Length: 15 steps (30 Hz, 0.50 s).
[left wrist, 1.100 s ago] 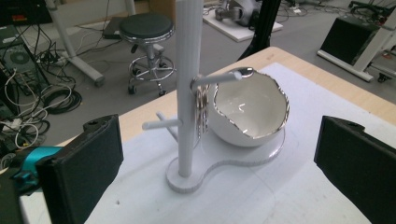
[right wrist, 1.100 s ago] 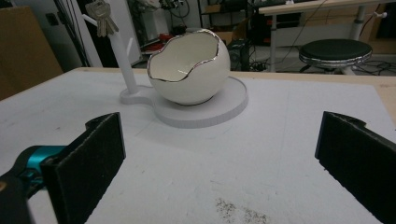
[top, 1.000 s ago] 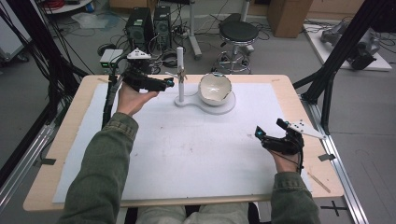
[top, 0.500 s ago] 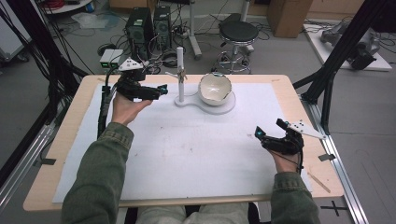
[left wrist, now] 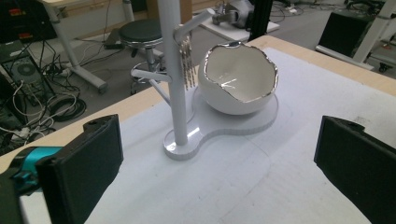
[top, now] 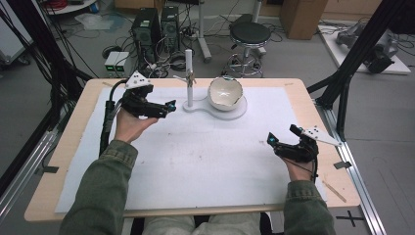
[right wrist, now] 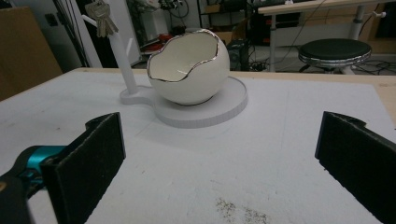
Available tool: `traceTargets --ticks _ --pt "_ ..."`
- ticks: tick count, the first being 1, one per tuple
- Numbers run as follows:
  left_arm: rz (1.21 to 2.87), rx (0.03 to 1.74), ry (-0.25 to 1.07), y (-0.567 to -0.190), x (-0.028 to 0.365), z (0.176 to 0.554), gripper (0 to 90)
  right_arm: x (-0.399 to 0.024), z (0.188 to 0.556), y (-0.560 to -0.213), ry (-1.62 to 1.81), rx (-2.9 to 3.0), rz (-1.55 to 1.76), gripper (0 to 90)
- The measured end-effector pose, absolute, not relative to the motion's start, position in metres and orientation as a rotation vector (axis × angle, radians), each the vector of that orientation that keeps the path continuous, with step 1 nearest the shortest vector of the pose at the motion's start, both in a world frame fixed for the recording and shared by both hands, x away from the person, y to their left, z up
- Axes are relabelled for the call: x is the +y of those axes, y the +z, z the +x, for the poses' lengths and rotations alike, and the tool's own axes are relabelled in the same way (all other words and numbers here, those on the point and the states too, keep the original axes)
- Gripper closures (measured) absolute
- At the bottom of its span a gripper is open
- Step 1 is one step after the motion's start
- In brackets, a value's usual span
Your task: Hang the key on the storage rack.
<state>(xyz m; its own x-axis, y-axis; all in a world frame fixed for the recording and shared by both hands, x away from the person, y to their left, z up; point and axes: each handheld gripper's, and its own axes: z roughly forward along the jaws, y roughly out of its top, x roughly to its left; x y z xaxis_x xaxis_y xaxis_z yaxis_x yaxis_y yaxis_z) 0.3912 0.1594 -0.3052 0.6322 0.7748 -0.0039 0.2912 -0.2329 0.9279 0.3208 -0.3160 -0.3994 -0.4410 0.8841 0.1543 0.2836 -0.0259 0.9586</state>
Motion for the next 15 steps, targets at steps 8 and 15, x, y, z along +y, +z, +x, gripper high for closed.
traceTargets --ticks 8,15 --pt "1.773 0.879 0.568 -0.321 0.168 0.379 1.6 -0.315 0.320 -0.400 1.489 1.734 1.225 0.5" --pt "1.750 0.910 0.591 -0.332 0.182 0.371 1.6 -0.314 0.320 -0.400 1.488 1.738 1.229 0.5"
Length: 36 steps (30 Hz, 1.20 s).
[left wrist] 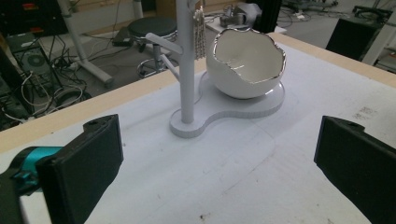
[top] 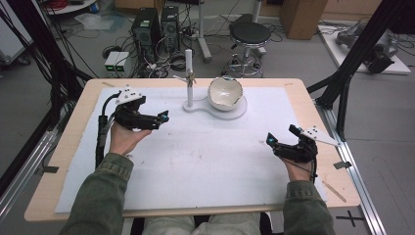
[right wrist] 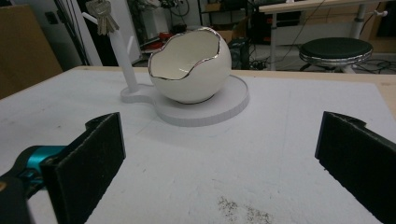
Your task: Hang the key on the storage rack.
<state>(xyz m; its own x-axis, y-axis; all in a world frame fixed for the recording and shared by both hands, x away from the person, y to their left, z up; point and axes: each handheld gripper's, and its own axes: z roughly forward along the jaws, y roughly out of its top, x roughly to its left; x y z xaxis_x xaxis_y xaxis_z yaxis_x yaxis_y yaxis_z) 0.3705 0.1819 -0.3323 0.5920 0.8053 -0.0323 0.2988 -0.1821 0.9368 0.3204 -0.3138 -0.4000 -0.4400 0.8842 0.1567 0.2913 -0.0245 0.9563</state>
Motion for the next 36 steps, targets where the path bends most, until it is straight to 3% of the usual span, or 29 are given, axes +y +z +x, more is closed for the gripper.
traceTargets --ticks 36 --pt "1.548 1.106 0.721 -0.389 0.252 0.329 1.6 -0.314 0.319 -0.401 1.483 1.733 1.239 0.5"
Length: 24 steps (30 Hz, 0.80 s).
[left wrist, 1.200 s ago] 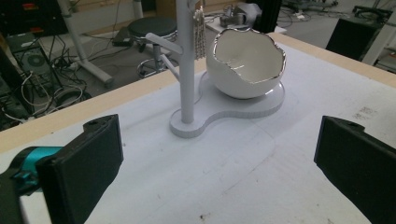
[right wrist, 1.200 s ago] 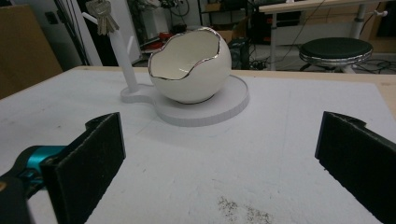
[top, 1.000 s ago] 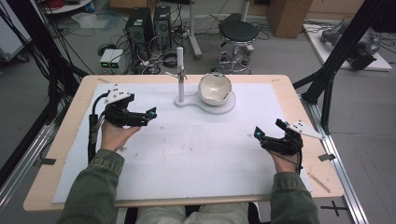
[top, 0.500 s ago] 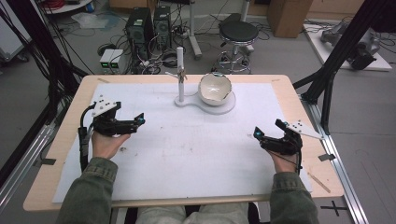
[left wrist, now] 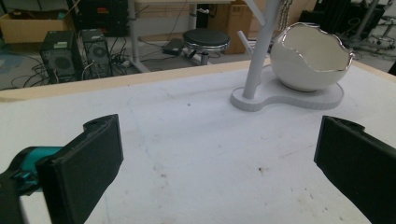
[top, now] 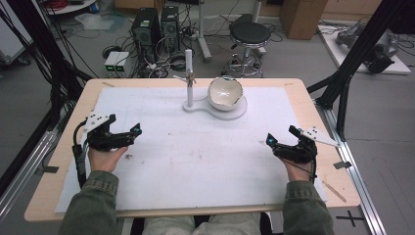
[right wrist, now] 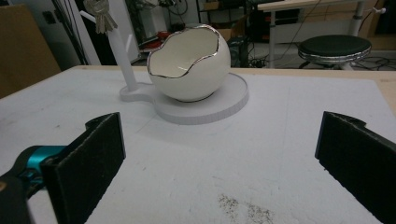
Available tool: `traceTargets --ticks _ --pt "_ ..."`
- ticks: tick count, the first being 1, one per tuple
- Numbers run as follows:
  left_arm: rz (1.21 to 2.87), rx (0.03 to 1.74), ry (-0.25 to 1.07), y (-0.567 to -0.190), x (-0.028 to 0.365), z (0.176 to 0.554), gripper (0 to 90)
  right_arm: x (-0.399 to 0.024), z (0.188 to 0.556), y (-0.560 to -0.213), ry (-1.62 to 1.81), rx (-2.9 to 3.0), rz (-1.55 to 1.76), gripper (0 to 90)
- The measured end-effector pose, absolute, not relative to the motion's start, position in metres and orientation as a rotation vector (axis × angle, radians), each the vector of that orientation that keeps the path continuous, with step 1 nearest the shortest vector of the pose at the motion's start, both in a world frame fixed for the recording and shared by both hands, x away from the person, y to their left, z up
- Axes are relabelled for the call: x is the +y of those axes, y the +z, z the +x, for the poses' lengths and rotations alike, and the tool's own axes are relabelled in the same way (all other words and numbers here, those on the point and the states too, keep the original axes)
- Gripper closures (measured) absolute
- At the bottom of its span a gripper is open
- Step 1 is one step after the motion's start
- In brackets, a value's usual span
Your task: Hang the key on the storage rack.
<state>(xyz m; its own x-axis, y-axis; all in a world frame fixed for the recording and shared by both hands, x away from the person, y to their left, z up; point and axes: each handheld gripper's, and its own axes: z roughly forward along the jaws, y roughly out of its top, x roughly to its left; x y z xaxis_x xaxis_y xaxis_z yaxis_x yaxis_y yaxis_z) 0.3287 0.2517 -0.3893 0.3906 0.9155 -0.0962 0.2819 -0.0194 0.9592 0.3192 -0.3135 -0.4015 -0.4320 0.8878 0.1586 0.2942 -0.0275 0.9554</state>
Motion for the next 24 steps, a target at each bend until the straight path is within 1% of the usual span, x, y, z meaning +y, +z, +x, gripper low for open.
traceTargets --ticks 7,10,15,18,24 --pt "1.517 1.129 0.766 -0.396 0.264 0.318 1.6 -0.316 0.317 -0.401 1.487 1.712 1.256 0.5" --pt "1.494 1.164 0.780 -0.404 0.272 0.313 1.6 -0.316 0.317 -0.402 1.487 1.715 1.261 0.6" --pt "1.415 1.200 0.796 -0.406 0.287 0.305 1.6 -0.315 0.317 -0.403 1.485 1.724 1.255 0.6" --pt "1.403 1.195 0.811 -0.406 0.289 0.303 1.6 -0.315 0.318 -0.403 1.483 1.725 1.262 0.6" --pt "1.418 1.187 0.797 -0.407 0.287 0.304 1.6 -0.313 0.318 -0.404 1.471 1.729 1.259 0.6"
